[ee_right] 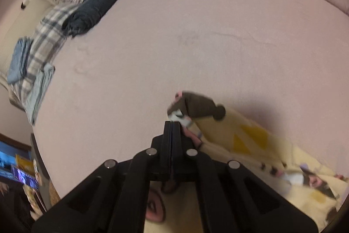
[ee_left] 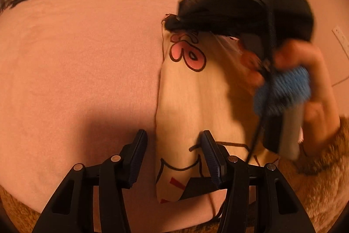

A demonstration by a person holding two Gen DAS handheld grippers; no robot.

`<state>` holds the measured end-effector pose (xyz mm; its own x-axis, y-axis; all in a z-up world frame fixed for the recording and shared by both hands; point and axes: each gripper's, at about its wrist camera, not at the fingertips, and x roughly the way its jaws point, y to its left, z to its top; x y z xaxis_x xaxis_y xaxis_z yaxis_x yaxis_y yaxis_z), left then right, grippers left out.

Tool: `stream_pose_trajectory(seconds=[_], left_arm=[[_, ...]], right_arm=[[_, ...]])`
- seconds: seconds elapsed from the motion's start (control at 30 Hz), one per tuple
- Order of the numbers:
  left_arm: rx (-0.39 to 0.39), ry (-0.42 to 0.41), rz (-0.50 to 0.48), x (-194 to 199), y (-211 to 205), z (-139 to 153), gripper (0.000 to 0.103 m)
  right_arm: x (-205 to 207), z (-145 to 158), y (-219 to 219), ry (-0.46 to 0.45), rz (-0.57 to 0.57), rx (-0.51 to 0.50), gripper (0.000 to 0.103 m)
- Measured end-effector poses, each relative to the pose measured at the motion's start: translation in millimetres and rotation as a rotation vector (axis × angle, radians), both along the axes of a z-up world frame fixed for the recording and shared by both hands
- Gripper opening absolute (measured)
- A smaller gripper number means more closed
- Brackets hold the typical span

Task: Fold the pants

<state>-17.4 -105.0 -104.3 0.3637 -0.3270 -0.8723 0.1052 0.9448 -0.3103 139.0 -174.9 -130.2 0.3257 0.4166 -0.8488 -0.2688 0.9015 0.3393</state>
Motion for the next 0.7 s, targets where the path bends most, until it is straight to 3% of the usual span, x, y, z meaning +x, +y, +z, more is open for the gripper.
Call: stream_pose_trajectory(seconds=[0.13, 0.33, 0.5, 0.7], left_arm=[[-0.001, 0.008, -0.001, 2, -6, 1, 0.054], [-0.02, -0.073, 0.04, 24, -5, 25, 0.054], [-0.04, -0.092, 0.019, 52, -17, 31, 0.054], [0.029, -0.066, -0.042, 97, -47, 10, 0.044]], right_arm=[[5, 12, 6, -0.066, -0.024, 0.011, 0.003], [-27, 48, -16, -0.103, -0.059, -0.007, 0.006], [-60, 52, -44, -0.135, -0.141, -0.091, 0.007], [-83, 30, -73, -0.085, -0.222, -0.135, 0.007]])
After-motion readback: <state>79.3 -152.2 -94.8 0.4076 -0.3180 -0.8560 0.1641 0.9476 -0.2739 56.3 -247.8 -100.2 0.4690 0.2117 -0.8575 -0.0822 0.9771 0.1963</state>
